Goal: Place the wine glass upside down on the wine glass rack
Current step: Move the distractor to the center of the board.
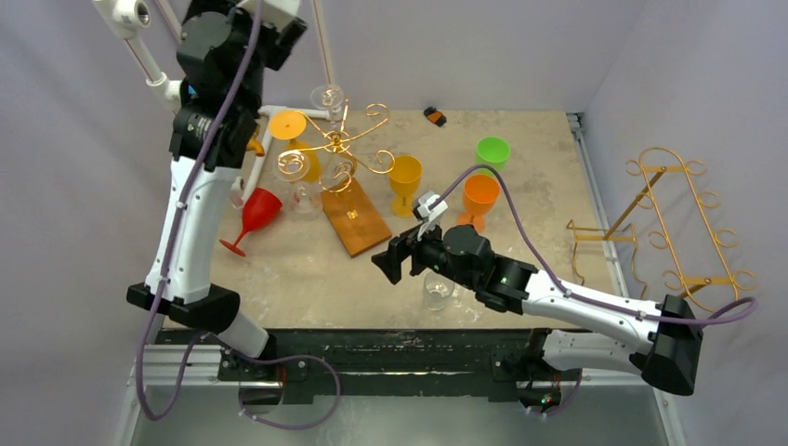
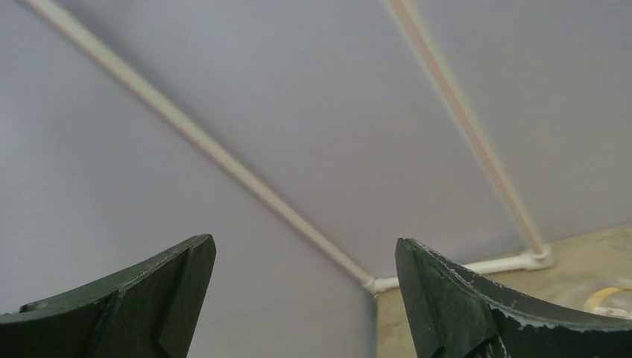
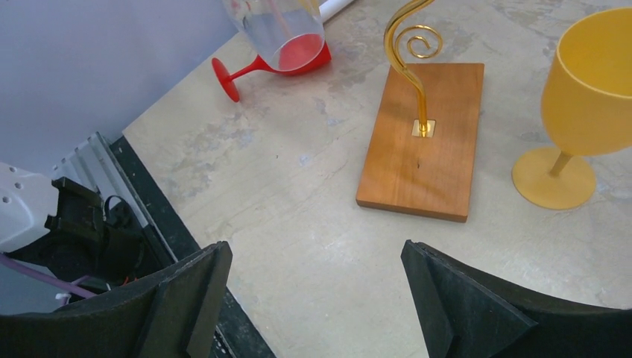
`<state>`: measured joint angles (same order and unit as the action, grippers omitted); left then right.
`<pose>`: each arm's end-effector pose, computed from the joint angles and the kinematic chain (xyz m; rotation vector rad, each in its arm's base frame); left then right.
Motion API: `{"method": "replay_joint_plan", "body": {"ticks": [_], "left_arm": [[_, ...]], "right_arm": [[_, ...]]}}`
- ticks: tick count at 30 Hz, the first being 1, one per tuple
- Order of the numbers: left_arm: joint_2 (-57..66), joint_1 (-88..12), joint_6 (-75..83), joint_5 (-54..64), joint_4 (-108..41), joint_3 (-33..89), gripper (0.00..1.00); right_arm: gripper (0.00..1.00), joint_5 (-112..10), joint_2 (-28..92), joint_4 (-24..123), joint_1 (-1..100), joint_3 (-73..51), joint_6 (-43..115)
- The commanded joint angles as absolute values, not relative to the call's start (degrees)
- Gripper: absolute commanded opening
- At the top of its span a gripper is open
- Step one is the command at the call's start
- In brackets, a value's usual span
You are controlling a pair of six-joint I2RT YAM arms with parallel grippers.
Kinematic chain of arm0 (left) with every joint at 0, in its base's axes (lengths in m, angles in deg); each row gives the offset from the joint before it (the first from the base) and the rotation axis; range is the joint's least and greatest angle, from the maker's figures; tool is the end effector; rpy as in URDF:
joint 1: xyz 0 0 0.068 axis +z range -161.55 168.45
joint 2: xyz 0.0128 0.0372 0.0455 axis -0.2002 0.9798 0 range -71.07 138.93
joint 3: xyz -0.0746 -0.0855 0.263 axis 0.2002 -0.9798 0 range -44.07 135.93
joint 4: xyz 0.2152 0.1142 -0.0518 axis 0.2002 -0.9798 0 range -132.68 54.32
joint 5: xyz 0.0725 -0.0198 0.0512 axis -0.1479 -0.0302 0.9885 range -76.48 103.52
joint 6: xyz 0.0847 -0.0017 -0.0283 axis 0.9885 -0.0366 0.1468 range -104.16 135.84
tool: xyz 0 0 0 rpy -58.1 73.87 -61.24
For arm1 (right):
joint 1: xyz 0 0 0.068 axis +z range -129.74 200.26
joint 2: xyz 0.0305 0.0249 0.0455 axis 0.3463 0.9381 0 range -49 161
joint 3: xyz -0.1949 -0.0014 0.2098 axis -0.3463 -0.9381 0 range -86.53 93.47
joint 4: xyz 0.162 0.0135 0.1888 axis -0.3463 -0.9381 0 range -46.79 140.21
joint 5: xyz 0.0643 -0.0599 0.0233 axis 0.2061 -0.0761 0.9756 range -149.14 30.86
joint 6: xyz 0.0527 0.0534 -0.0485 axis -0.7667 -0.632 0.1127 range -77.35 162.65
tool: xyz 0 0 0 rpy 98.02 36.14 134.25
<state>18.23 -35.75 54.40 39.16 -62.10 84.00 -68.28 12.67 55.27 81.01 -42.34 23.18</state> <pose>0.2897 -0.0925 0.6146 0.3750 1.3441 0.5118 0.1461 0.2348 0.3130 -0.5453 1.7875 0.8515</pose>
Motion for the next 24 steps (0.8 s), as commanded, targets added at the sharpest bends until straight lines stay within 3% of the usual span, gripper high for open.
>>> {"method": "replay_joint_plan", "body": {"ticks": [1, 4, 11, 19, 24], "left_arm": [[15.87, -17.87, 54.51, 37.25, -52.63, 83.68, 1.00], [11.62, -9.15, 51.01, 29.92, -50.19, 78.02, 1.00], [-1.35, -6.40, 47.95, 21.83, -47.08, 63.07, 1.00], [-1.99, -6.45, 42.70, 5.08, -63.51, 62.87, 1.00], [-4.46, -6.40, 37.07, 6.00, -68.87, 61.28, 0.98]], "right_arm": [[0.97, -69.64, 13.94, 54.92, 81.33, -39.51, 23.56], [0.97, -69.44, 14.28, 55.01, 81.36, -39.55, 23.75], [0.97, -68.45, 14.56, 56.30, 81.28, -40.35, 23.57], [0.97, -68.32, 14.69, 56.91, 81.32, -40.29, 22.99], [0.98, -69.29, 13.75, 56.20, 81.28, -40.97, 23.28]]}}
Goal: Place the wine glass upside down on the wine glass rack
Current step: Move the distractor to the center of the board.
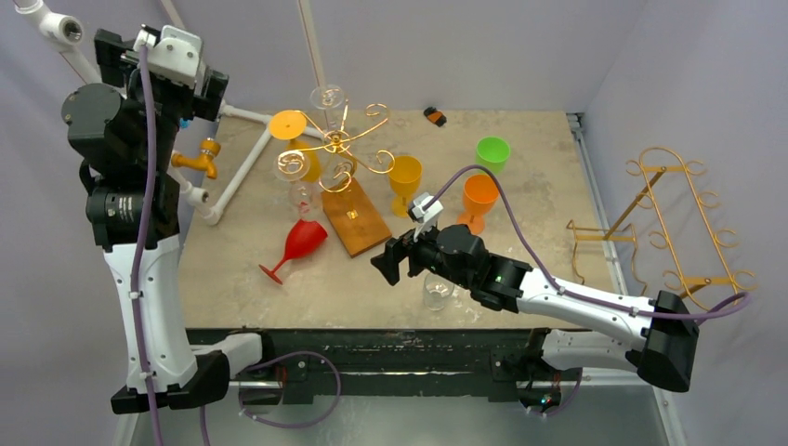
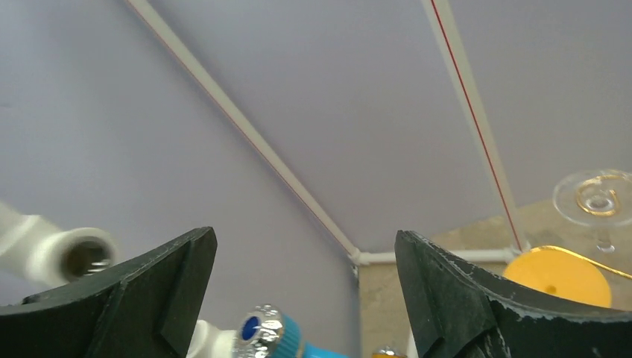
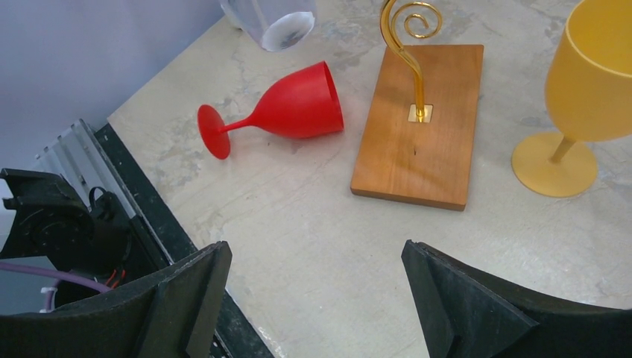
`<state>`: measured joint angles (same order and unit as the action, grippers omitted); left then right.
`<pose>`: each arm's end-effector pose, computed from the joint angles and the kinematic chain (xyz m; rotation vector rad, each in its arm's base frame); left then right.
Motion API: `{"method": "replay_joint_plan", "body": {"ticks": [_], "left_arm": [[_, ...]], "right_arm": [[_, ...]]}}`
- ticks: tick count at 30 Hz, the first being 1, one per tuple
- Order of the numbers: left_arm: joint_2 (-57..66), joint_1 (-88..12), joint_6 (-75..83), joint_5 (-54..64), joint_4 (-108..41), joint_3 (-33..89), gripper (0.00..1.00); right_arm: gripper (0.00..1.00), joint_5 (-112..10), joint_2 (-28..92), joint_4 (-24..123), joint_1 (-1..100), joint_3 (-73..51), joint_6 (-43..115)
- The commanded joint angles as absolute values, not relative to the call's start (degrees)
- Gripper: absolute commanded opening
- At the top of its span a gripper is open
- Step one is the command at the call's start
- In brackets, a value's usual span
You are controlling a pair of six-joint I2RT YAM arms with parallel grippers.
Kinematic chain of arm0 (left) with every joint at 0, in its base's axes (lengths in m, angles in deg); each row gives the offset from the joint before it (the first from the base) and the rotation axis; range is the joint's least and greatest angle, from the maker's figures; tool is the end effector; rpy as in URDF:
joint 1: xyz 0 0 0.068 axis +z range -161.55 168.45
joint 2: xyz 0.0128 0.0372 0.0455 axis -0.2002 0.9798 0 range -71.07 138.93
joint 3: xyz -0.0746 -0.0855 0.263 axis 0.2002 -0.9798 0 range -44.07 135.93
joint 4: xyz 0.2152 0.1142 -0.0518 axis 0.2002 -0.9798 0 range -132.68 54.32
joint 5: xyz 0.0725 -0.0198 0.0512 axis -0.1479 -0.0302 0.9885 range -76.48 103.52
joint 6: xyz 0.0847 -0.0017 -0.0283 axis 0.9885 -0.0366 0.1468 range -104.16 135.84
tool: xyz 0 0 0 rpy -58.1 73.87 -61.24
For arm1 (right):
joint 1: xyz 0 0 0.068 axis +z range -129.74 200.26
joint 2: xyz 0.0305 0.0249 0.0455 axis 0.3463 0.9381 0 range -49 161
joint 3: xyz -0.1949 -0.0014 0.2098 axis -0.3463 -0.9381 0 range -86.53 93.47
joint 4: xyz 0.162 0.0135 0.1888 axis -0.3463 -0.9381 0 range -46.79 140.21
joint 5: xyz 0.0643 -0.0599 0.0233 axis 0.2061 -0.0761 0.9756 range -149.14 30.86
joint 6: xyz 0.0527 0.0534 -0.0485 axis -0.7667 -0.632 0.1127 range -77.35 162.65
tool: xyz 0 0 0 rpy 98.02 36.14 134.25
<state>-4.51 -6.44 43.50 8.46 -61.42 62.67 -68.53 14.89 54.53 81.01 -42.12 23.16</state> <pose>0.1961 0.0104 0.6022 0.3343 1.2893 0.4277 0.1499 0.2409 0.3025 -0.5607 1.8301 0.8217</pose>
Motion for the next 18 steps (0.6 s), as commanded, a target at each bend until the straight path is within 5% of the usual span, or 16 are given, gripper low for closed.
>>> {"method": "replay_joint_plan", "body": {"ticks": [1, 18], "left_arm": [[-4.77, -6.41, 35.69, 7.80, -70.98, 61.69, 0.97], [-19.83, -6.41, 41.66, 9.49, -84.90, 38.28, 0.88]], "right_arm": [[0.98, -69.59, 13.20, 56.07, 81.33, -41.28, 23.35], [0.97, -67.44, 12.13, 57.09, 81.27, -43.73, 22.26]]}}
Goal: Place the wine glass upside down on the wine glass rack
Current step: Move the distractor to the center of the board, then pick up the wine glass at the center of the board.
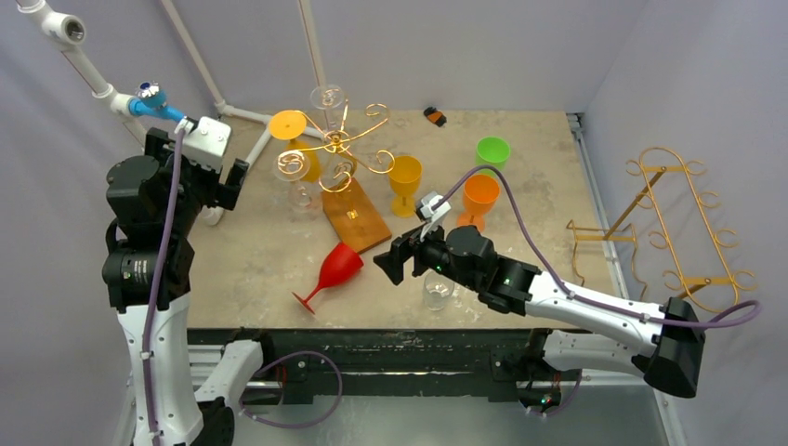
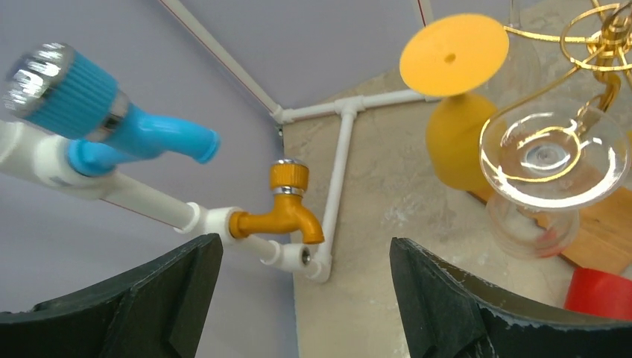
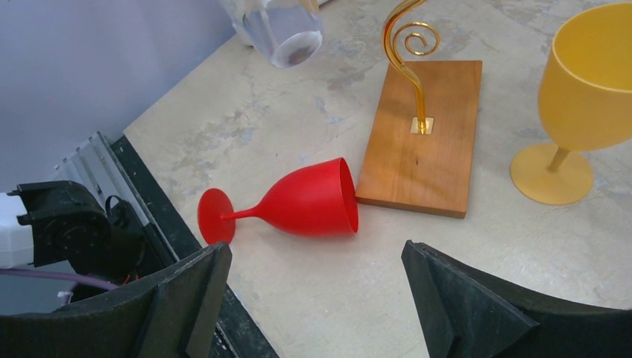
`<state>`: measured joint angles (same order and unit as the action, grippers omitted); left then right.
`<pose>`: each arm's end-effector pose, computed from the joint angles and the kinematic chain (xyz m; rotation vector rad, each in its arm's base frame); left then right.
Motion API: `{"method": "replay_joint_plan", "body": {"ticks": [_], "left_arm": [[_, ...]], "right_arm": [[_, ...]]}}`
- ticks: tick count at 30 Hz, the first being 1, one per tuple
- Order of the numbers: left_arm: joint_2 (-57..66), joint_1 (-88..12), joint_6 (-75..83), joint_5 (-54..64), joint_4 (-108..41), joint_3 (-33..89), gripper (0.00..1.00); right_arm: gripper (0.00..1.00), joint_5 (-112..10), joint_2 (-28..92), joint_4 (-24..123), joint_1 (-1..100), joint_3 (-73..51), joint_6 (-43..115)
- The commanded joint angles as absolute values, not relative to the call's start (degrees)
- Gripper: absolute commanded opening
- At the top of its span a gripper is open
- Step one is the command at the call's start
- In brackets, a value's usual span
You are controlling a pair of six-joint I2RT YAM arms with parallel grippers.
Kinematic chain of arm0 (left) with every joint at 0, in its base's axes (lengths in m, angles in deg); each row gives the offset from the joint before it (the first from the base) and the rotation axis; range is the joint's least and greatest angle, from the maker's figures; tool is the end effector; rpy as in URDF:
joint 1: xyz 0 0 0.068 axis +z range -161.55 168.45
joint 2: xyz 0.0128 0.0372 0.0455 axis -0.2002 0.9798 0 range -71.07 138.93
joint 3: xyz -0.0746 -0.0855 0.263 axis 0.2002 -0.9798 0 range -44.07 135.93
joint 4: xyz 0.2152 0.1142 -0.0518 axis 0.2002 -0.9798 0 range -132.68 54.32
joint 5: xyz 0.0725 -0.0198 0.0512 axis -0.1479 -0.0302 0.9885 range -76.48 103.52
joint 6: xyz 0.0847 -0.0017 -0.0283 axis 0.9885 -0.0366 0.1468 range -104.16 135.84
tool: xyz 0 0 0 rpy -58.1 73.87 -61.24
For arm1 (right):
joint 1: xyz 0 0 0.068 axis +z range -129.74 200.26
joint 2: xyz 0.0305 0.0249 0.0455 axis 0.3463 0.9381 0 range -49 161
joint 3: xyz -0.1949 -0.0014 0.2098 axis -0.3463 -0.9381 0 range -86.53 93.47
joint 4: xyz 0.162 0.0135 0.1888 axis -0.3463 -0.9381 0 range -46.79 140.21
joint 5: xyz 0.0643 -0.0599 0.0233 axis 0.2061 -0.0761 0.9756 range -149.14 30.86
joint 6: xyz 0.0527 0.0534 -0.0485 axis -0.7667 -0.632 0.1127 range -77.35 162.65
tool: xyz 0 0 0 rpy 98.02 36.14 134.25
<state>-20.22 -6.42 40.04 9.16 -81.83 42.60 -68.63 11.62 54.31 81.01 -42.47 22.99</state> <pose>0.1482 0.0072 0.4859 0.3466 1.7260 0.3069 0.1443 0.2307 0.3143 -0.5379 1.7895 0.8483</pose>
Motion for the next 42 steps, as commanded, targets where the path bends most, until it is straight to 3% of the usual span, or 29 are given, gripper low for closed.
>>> {"method": "replay_joint_plan", "body": {"ticks": [1, 13, 19, 27, 36, 42], "left_arm": [[-20.14, -6.38, 42.29, 9.54, -84.75, 37.13, 0.87], [-27.32, -6.41, 49.12, 13.34, -81.28, 23.07, 0.78], [-26.50, -6.37, 48.43, 13.24, -80.37, 25.56, 0.78], [-24.91, -6.43, 46.83, 12.22, -79.47, 28.67, 0.77], [-24.81, -6.39, 46.17, 10.75, -79.11, 30.58, 0.78], [-23.61, -6.44, 45.37, 7.72, -79.39, 33.00, 0.81]], "right_arm": [[0.97, -66.33, 13.34, 58.09, 81.26, -43.80, 22.26], [0.92, -51.45, 26.46, 66.00, 76.20, -43.33, 21.41], [0.82, -44.83, 29.53, 59.49, 75.91, -42.06, 22.68], [0.84, -52.91, 28.76, 36.91, 76.23, -35.31, 24.71], [0.83, -48.86, 31.96, 39.22, 76.21, -34.60, 23.56], [0.77, -44.46, 34.63, 43.26, 76.18, -36.06, 22.06]]}}
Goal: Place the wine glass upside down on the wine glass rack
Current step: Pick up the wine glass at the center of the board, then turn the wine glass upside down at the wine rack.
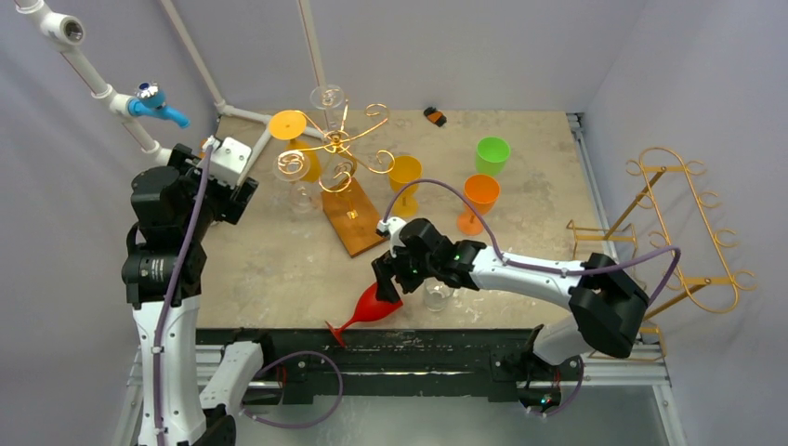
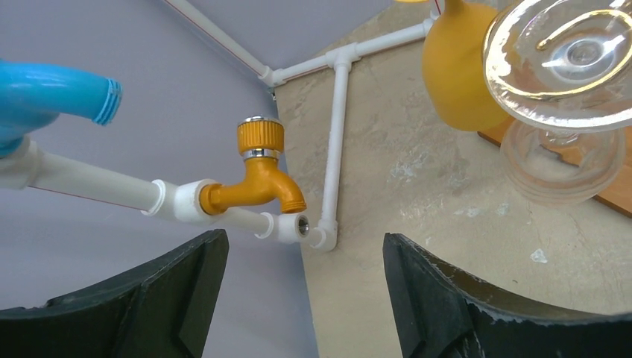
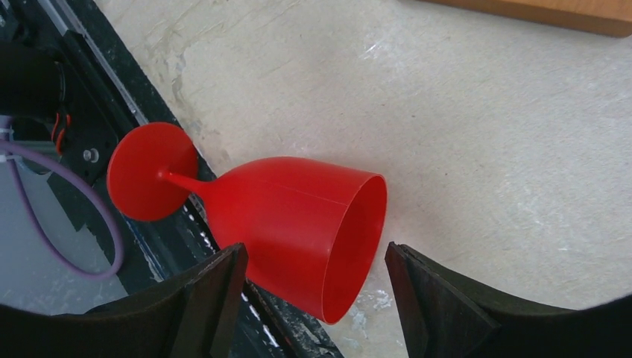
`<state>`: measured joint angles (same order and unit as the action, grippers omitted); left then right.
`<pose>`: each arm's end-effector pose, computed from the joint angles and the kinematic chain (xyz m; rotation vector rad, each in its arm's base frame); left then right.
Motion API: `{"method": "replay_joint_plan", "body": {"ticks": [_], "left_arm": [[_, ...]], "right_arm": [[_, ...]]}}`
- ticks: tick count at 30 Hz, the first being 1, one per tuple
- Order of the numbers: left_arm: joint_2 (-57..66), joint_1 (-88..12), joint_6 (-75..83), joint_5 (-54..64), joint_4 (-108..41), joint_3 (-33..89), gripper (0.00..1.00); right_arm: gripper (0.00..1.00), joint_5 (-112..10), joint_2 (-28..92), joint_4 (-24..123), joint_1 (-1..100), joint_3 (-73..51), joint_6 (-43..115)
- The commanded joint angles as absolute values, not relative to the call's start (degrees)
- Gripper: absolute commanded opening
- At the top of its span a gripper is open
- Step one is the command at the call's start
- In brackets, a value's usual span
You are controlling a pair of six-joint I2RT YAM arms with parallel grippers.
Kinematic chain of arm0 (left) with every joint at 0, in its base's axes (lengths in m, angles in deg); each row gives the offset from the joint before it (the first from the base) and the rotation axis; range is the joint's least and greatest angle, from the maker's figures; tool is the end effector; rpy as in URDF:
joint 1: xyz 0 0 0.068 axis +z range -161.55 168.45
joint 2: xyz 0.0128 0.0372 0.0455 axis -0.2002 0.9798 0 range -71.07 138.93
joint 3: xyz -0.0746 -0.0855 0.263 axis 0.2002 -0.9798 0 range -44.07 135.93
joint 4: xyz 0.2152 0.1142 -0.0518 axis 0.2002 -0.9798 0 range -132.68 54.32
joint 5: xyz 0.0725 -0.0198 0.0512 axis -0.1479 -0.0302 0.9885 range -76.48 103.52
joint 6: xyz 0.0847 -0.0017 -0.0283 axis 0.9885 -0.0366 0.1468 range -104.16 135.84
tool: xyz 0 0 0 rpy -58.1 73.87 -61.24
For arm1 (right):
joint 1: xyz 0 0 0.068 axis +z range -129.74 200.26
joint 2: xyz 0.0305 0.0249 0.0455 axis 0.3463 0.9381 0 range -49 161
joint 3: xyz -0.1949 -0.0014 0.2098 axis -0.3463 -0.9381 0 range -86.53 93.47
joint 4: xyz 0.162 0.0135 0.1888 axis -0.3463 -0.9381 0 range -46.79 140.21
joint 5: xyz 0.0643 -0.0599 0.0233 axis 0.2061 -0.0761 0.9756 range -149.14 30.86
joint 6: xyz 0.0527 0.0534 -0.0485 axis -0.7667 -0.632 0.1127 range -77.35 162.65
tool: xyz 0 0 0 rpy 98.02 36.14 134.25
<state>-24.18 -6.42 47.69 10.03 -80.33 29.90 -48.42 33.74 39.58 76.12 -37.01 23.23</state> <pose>0.1552 0.0090 0.4291 0.4789 1.8334 0.3853 0.1682 0.2743 0.2070 -0.8715 2.3301 0.8312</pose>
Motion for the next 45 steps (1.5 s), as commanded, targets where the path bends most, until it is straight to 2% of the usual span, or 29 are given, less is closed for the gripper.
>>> {"method": "replay_joint_plan", "body": {"ticks": [1, 10, 12, 16, 18, 25, 33, 37, 45], "left_arm": [[-23.28, -6.43, 44.91, 6.89, -79.57, 33.55, 0.82], [-20.09, -6.41, 41.20, -0.45, -82.70, 40.29, 0.88], [-19.72, -6.45, 40.19, -1.69, -83.04, 41.58, 0.89], [-19.15, -6.43, 38.54, -4.10, -83.39, 43.12, 0.89], [-19.05, -6.44, 37.99, -5.19, -83.60, 43.67, 0.89], [-16.91, -6.41, 35.35, -9.91, -85.88, 50.46, 0.91], [-13.02, -6.45, 29.41, -24.85, -92.02, 58.03, 0.90], [-12.01, -6.38, 27.84, -34.47, -93.56, 57.68, 0.88], [-10.43, -6.38, 26.32, -45.03, -90.88, 56.51, 0.90]], "right_arm": [[0.75, -43.93, 35.05, 43.64, 76.21, -36.15, 21.69], [0.51, -40.07, 34.02, 46.19, 76.18, -35.49, 19.55], [0.40, -39.55, 33.27, 46.17, 76.09, -34.57, 19.17], [0.10, -38.50, 31.68, 45.22, 76.08, -32.55, 18.60], [0.00, -38.40, 30.51, 44.44, 76.15, -31.83, 18.35], [0.00, -41.72, 22.59, 40.15, 75.67, -28.73, 17.19], [0.00, -47.03, 10.07, 33.92, 74.49, -19.97, 19.35], [0.00, -48.92, 6.62, 31.91, 74.51, -15.04, 20.59], [0.00, -53.07, 5.26, 32.43, 74.54, -8.31, 21.43]]}}
